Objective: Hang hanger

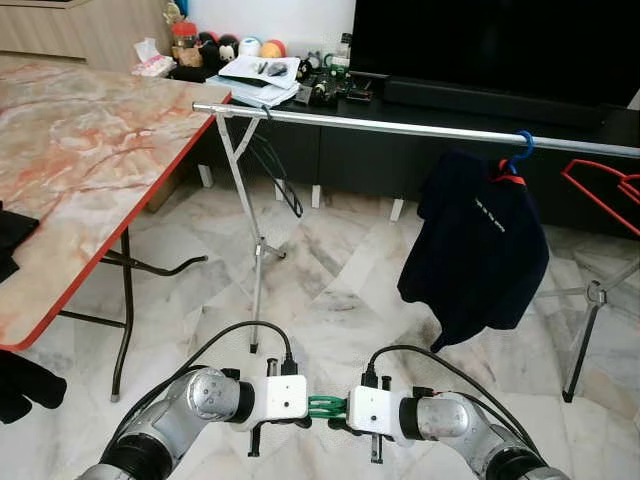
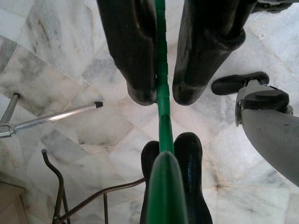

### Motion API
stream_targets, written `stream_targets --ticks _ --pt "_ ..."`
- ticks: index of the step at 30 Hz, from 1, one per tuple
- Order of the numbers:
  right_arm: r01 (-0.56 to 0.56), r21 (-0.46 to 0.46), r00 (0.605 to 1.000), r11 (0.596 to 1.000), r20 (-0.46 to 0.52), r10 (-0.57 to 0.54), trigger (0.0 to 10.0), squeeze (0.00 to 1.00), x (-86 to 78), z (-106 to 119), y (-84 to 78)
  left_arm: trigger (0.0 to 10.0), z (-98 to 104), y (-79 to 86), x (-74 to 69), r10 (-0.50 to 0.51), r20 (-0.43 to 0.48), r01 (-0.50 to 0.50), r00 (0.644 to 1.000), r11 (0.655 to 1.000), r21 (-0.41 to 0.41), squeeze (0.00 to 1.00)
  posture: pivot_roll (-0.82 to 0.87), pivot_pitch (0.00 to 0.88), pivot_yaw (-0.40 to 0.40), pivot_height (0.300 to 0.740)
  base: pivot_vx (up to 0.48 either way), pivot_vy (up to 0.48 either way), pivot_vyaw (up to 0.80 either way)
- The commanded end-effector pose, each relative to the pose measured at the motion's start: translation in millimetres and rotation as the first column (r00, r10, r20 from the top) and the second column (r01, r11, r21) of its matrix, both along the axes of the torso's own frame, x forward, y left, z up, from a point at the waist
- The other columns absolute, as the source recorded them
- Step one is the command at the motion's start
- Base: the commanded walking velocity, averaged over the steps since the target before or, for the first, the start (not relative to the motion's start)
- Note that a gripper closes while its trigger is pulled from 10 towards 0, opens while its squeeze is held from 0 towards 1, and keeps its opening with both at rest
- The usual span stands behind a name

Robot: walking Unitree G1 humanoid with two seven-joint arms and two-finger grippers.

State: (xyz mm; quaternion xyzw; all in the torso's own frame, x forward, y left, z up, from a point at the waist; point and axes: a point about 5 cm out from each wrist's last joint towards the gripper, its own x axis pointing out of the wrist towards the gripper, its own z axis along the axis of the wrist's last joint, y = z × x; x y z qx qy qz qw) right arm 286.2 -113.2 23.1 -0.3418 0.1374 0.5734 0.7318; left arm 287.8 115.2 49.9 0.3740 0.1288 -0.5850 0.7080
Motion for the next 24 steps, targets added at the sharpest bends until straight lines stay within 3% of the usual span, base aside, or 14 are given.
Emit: stream_targets --ticks 1,24 --pt "0.009 -0.012 1.0 1.0 -0.027 -0.009 0.0 0.0 -3.1 -4.7 -2.3 10.0 3.3 -1.1 2.7 -0.01 0.024 0.01 1.0 1.0 0.007 0.0 0.05 0.096 -0.028 0.74 0.0 0.0 0.0" --pt "0.012 -0.017 0.998 1.0 -0.065 -0.013 0.0 0.0 -6.8 -8.6 -5.1 10.0 10.0 -3.7 8.6 -0.01 0.079 0.011 0.997 1.0 -0.017 0.0 0.05 0.118 -0.027 0.74 0.0 0.0 0.0"
